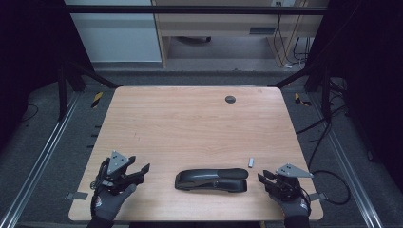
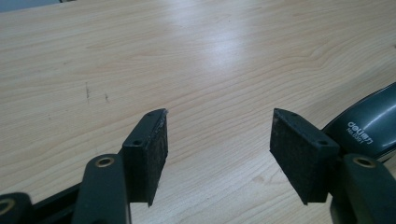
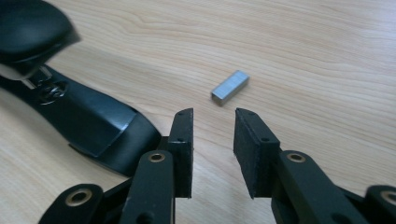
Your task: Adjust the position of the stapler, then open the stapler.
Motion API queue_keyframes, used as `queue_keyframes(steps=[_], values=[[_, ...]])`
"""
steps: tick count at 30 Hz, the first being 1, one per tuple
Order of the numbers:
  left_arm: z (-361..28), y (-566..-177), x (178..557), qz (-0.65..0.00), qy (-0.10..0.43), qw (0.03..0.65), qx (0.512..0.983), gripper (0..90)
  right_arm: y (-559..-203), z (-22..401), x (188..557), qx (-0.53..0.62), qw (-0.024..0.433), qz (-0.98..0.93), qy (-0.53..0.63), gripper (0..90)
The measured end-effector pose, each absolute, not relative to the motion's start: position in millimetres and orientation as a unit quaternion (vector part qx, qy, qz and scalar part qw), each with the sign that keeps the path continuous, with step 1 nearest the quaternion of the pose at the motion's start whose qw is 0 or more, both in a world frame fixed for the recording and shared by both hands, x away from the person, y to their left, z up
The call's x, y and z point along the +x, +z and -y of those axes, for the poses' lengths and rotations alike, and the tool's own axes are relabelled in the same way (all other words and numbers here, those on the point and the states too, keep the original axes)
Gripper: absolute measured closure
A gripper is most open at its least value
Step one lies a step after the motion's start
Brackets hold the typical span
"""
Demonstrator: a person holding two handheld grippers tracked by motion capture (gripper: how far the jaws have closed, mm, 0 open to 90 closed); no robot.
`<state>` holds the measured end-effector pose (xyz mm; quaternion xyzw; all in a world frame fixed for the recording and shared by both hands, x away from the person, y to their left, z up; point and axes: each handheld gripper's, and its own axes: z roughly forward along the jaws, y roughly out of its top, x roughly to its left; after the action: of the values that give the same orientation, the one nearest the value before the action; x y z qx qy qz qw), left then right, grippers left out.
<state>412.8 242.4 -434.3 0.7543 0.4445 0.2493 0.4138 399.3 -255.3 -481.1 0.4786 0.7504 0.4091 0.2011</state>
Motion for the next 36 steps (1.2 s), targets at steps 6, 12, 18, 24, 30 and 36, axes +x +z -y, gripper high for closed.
queue_keyframes(steps=[6, 12, 18, 24, 30, 36], values=[[-236.7, -425.3, 414.4, -0.435, 0.255, 0.415, 0.757, 34.0, -482.5, 260.0, 401.8, 0.485, 0.205, -0.747, 0.406, 66.9], [-224.5, -419.5, 417.7, -0.417, 0.253, 0.412, 0.769, 33.9, -482.9, 261.1, 402.8, 0.488, 0.208, -0.747, 0.401, 66.2], [-206.2, -412.1, 414.5, -0.390, 0.262, 0.407, 0.783, 33.9, -483.0, 262.9, 404.4, 0.488, 0.213, -0.748, 0.396, 66.2], [-189.9, -405.0, 413.1, -0.367, 0.266, 0.407, 0.793, 33.6, -481.5, 264.9, 404.1, 0.490, 0.218, -0.747, 0.394, 66.1], [-176.8, -399.9, 412.6, -0.347, 0.267, 0.406, 0.802, 33.9, -482.5, 263.8, 405.8, 0.486, 0.222, -0.749, 0.391, 66.2], [-164.4, -395.6, 411.3, -0.332, 0.267, 0.404, 0.810, 34.8, -482.8, 263.8, 406.1, 0.487, 0.223, -0.749, 0.391, 66.2]])
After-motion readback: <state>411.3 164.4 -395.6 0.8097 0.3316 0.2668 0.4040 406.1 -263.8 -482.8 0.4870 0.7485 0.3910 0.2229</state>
